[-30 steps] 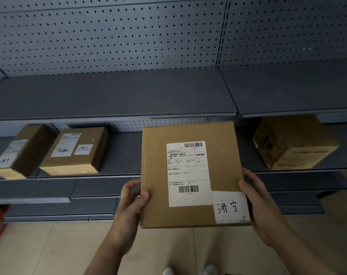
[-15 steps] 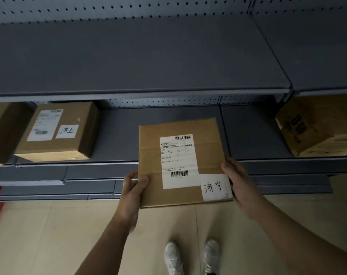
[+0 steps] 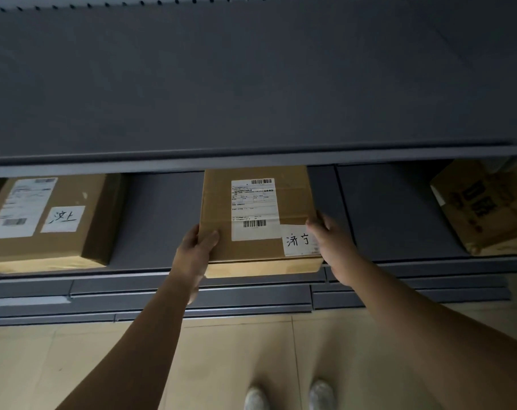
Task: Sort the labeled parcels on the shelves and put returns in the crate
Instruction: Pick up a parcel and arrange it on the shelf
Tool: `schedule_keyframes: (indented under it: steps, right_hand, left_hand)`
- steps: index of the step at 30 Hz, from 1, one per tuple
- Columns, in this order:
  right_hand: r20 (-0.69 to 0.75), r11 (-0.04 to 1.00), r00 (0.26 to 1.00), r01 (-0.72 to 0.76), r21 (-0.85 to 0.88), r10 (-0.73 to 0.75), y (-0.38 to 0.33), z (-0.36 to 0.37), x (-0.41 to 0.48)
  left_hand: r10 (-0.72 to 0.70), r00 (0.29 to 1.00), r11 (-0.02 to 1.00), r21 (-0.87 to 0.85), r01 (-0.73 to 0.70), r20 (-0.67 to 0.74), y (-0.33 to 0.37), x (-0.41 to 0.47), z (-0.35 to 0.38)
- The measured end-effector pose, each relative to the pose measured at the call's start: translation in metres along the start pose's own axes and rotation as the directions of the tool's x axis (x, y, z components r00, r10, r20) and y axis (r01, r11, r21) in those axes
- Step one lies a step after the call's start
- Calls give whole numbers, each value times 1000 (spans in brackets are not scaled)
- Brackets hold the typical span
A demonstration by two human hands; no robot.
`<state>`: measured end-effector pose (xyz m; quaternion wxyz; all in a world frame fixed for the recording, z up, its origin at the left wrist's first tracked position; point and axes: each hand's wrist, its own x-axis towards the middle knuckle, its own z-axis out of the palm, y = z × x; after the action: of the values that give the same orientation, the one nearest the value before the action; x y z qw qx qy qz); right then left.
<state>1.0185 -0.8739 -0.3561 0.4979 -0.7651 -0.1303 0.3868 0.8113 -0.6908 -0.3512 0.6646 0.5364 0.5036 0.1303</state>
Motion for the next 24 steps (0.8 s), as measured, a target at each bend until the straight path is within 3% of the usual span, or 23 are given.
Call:
schedule_keyframes:
  steps: [13, 19, 24]
  right_hand:
    - [-131, 978, 987, 62, -198, -89, 0, 7, 9]
    - [-24, 914, 997, 56, -401, -71, -16, -5, -16]
    - [88, 771, 992, 125, -624, -90, -39, -16, -63]
  left_hand:
    - [115, 986, 924, 379, -60, -123, 4, 6, 13]
    - [156, 976, 838, 544, -51, -149, 18, -25, 9]
    - [192, 979, 724, 683, -93, -71, 38, -73, 0]
